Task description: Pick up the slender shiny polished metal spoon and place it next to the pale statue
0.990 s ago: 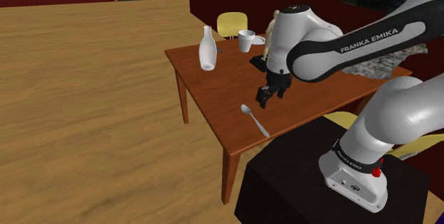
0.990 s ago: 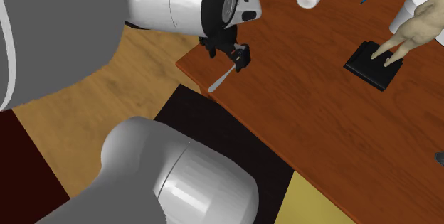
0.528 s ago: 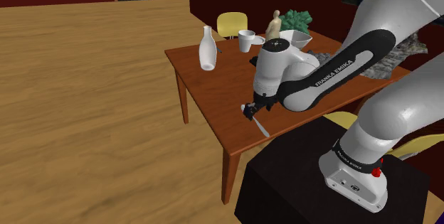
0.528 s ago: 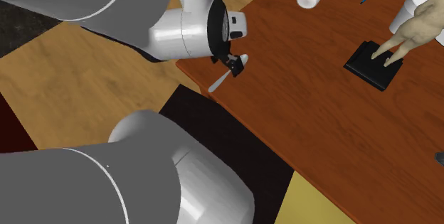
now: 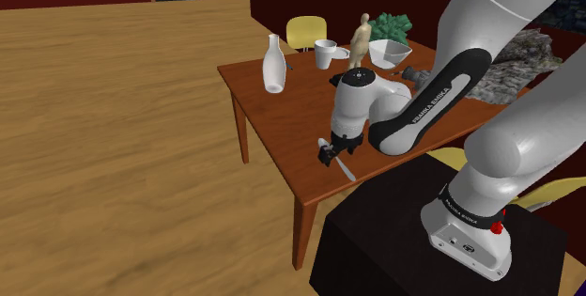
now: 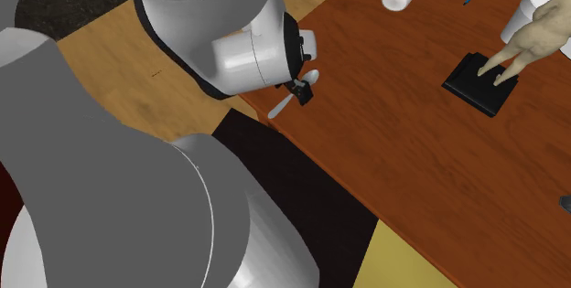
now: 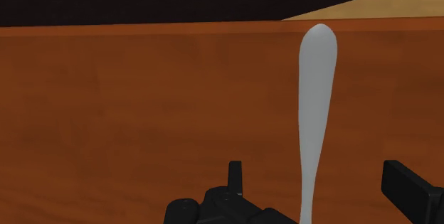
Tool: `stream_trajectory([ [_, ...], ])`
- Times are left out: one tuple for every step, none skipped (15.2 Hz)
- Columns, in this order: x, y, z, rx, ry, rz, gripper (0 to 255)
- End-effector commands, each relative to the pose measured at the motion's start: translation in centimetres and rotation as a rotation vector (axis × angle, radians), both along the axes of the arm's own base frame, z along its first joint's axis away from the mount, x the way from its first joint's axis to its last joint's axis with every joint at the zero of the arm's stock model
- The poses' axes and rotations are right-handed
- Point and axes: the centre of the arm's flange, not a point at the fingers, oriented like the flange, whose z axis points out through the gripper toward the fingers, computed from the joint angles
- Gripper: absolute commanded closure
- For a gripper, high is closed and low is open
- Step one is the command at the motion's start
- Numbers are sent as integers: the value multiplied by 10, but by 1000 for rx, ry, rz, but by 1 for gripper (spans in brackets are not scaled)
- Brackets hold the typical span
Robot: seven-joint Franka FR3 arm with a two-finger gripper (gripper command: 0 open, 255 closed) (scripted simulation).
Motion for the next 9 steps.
stream_trajectory([
  [0,0,-2,0,-1,1,0],
  [0,0,-2,1,-1,1,0],
  [0,0,-2,1,-1,1,0],
  [0,0,-2,0,-1,1,0],
  [0,0,-2,0,-1,1,0],
  [0,0,-2,0,0,1,0],
  [0,0,-2,0,0,1,0],
  [0,0,-2,0,0,1,255],
  [0,0,-2,0,0,1,255],
])
